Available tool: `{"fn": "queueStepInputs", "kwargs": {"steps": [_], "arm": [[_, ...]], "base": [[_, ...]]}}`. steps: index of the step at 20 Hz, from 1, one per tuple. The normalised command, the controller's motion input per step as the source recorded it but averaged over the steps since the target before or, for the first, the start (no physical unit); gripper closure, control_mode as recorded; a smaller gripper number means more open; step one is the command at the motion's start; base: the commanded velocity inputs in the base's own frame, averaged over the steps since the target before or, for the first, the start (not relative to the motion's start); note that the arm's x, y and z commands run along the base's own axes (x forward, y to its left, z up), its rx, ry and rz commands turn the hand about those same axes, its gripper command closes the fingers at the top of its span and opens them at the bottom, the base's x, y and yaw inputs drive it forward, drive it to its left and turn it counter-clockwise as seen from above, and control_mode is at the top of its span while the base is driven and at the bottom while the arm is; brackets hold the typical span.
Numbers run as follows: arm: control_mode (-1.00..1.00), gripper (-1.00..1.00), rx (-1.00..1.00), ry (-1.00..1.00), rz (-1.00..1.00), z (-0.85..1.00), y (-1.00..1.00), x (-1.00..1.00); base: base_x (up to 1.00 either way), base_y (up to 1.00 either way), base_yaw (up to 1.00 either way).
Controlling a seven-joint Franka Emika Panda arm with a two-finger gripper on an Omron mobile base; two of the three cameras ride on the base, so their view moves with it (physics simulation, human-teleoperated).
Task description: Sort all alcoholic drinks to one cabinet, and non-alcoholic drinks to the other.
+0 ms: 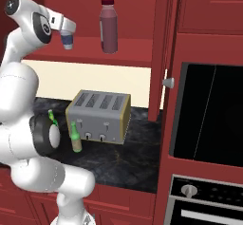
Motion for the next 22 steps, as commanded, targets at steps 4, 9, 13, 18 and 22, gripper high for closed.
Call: {"fn": "queueStepInputs", "kwargs": {"steps": [4,9,13,18,22], "arm": [[-1.00,-1.00,0.00,-0.03,0.00,0.00,-0.06,-0.62],[-1.00,-1.00,0.00,-0.01,0.00,0.00,-0.11,-0.72],[-1.00,-1.00,0.00,0.00,0.00,0.00,-0.16,-0.72],[-1.00,-1.00,0.01,-0.01,0.01,-0.02,-0.30,-0.74],[-1.00,-1.00,0.03,-0.03,0.05,-0.15,-0.31,-0.61]], "base": [[0.00,0.00,0.00],[0.00,0.00,0.00],[0.00,0.00,0.00],[0.00,0.00,0.00],[0.00,0.00,0.00]]}}
